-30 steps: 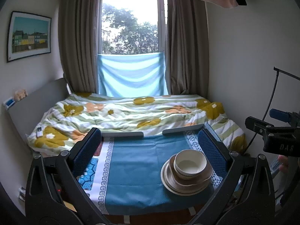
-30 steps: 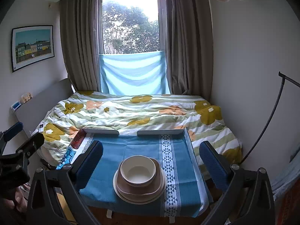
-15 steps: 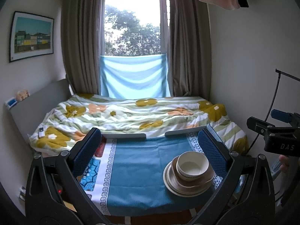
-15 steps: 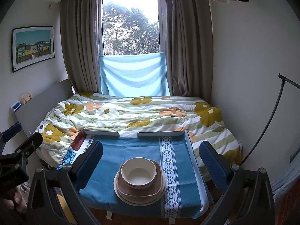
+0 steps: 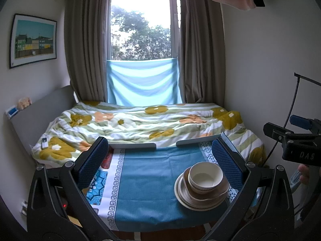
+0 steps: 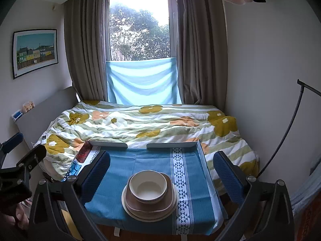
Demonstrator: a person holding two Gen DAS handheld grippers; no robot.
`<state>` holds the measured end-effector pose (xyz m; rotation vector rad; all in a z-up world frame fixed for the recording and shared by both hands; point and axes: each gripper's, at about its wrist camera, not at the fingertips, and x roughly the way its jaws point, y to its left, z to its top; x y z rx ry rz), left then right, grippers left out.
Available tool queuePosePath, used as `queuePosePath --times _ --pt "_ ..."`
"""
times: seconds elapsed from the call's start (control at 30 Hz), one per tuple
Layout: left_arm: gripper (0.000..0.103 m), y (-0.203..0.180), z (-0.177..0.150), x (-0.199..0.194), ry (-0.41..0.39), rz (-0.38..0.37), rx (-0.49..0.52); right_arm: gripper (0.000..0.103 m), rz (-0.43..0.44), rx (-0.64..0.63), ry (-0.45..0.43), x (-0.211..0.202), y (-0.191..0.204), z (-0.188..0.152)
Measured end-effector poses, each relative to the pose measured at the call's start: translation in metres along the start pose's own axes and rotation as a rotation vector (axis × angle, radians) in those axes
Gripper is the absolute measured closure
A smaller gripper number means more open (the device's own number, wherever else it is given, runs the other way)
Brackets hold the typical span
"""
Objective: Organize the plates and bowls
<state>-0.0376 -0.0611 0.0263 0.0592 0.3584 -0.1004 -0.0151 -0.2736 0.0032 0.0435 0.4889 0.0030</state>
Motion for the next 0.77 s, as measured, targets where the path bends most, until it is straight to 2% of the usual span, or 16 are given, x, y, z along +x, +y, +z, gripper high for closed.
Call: queuePosePath --times 0.77 --pt "0.000 -0.011 0.004 0.004 -0.025 0.023 0.030 0.001 0.026 -0.004 -0.001 0.006 -0.007 0.005"
